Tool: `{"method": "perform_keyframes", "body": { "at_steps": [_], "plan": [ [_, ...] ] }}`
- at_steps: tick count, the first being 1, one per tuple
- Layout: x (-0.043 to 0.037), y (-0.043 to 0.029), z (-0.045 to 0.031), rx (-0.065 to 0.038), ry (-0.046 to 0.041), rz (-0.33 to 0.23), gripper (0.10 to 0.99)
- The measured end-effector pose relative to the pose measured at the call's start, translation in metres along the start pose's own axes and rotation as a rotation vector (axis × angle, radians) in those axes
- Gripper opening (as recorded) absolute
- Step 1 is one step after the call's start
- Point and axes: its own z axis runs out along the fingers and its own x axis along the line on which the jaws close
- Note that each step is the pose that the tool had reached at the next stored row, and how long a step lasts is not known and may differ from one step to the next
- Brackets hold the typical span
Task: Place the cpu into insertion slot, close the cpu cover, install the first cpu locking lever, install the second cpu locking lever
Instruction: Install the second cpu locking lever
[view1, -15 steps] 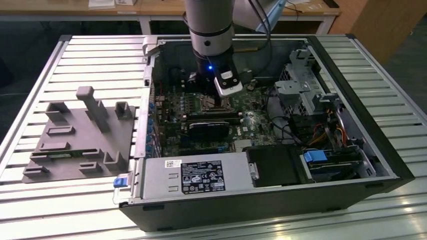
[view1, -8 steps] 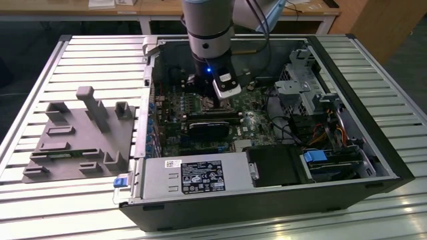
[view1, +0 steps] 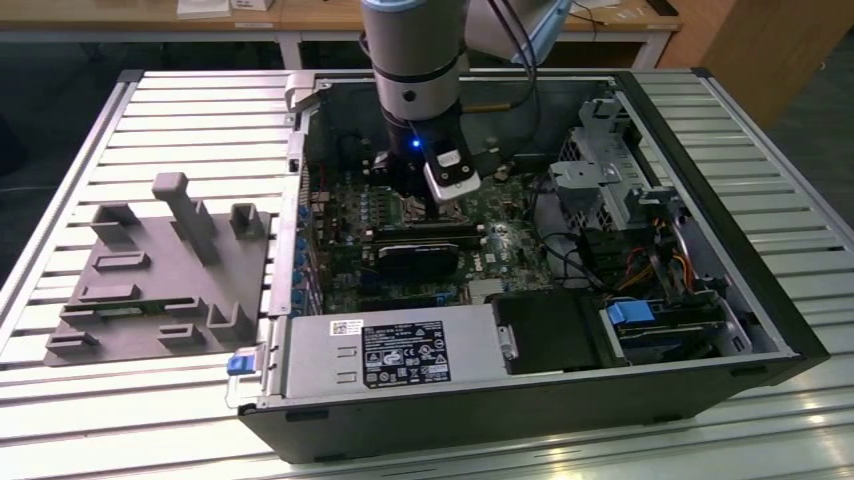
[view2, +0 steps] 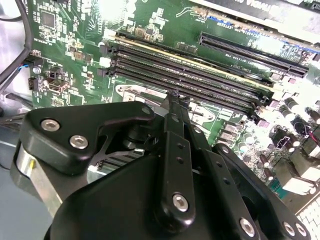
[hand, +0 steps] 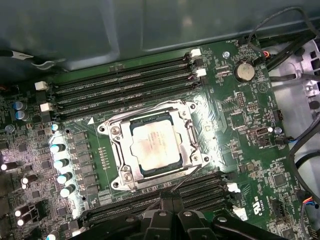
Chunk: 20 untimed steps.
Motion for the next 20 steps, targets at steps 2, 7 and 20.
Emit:
{"method": "perform_keyframes", "body": {
  "at_steps": [2,7,20],
  "plan": [
    [0.0001,0.0,0.0006,-0.001,-0.0001,0.0,0.106],
    [0.0029,-0.0016,0.0058,-0.005,0.0014,0.001,0.106],
    [0.0081,-0.0146,0.0118,-0.068,0.0188,0.01,0.106]
  ]
}}
